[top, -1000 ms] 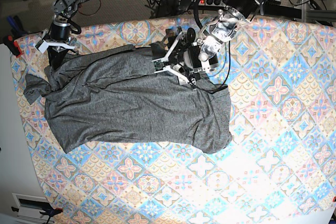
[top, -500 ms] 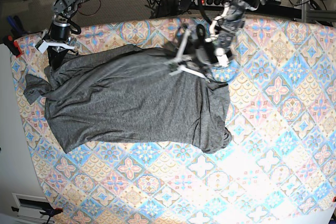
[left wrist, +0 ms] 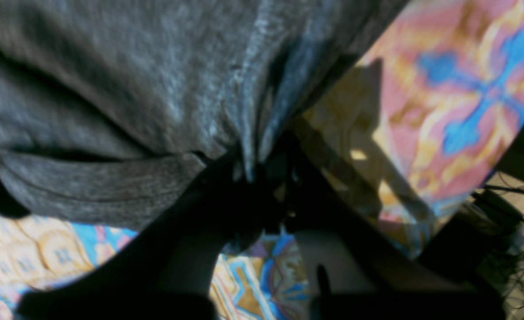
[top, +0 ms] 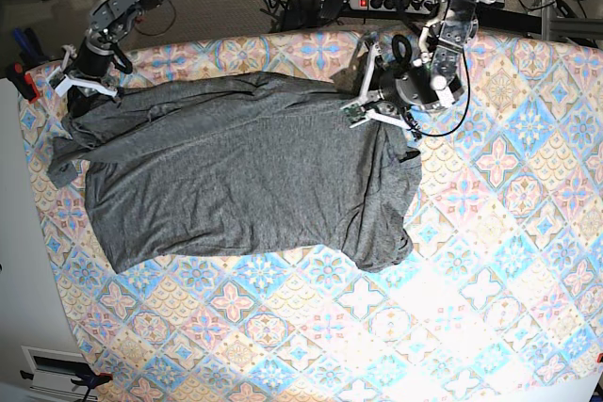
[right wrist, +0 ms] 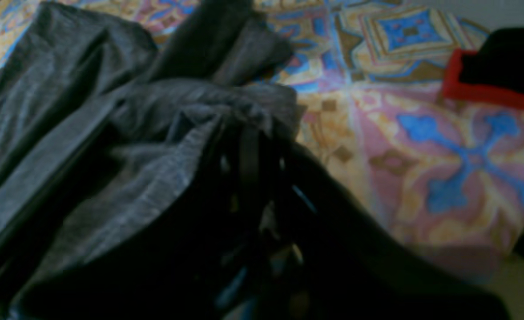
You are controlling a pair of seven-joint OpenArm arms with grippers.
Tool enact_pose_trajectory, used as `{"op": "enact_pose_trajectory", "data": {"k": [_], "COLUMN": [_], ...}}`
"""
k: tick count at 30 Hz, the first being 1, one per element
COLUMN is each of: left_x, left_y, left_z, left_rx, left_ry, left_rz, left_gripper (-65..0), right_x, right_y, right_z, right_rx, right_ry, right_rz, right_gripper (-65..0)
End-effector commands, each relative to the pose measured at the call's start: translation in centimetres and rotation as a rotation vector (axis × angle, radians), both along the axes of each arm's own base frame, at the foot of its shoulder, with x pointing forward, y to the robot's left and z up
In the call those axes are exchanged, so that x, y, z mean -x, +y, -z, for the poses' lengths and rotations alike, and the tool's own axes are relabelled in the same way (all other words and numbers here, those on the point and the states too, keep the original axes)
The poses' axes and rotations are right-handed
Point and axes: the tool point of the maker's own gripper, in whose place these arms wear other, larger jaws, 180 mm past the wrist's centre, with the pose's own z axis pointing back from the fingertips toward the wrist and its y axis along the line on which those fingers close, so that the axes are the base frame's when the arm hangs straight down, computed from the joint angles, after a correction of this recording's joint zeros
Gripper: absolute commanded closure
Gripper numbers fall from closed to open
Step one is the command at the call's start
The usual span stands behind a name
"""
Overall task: Layout the t-shirt on the table in an organized manner, then fold the t-shirt properly
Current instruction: 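Pull the grey shirt apart with both grippers to spread it flat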
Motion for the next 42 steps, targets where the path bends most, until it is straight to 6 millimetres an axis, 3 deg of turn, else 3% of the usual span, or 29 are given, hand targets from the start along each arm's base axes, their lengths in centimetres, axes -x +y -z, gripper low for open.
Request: {"op": "enact_pose_trajectory", "data": {"k": [1,5,10,17,20,23,28,32,35,37,39,42], "left_x": [-1.0,-1.2,-1.3,-2.2,-2.5,-1.5,-0.2,0.8,0.9,0.9,0.9,0.5], "left_y": [3.3,5.2,7.1,9.8,10.6,10.2,6.7,4.8,4.6,4.7,4.5,4.0], "left_z": [0.0,-0.1,-0.3,-1.0,-1.3,-0.8,0.2,0.9,0.9,0.8,0.7,-0.2], "left_rx": [-0.130,-0.168,-0.218,-0.240,-0.245,-0.237,-0.202,-0.189,-0.188,-0.190,-0.187,-0.170], "left_ry": [-0.020,-0.025,-0.029,-0.050,-0.058,-0.034,-0.005,0.017,0.018,0.017,0.015,-0.017], "left_rz": [-0.042,-0.052,-0.044,-0.124,-0.151,-0.140,-0.057,0.009,0.015,0.013,0.018,0.025], "left_gripper": [0.0,0.0,0.0,0.0,0.0,0.0,0.0,0.0,0.0,0.0,0.0,-6.5], "right_x": [3.8,4.1,4.3,4.6,6.4,5.9,3.0,3.8,2.4,1.3,1.4,0.1], "right_y": [-2.3,-2.6,-4.7,-4.8,-5.7,-5.6,-3.9,-2.9,-2.4,-1.8,-1.1,0.0], "right_z": [2.1,2.2,1.2,1.2,1.1,0.8,1.0,1.7,0.7,0.2,0.3,-0.6], "right_rx": [-0.003,-0.004,0.037,0.037,0.051,0.067,0.078,0.096,0.126,0.139,0.153,0.184], "right_ry": [0.189,0.197,0.205,0.211,0.235,0.232,0.237,0.286,0.269,0.257,0.274,0.260], "right_rz": [0.118,0.139,0.270,0.286,0.358,0.339,0.231,0.170,0.127,0.091,0.053,-0.006], "right_gripper": [0.0,0.0,0.0,0.0,0.0,0.0,0.0,0.0,-0.1,-5.1,-8.9,-12.1]}}
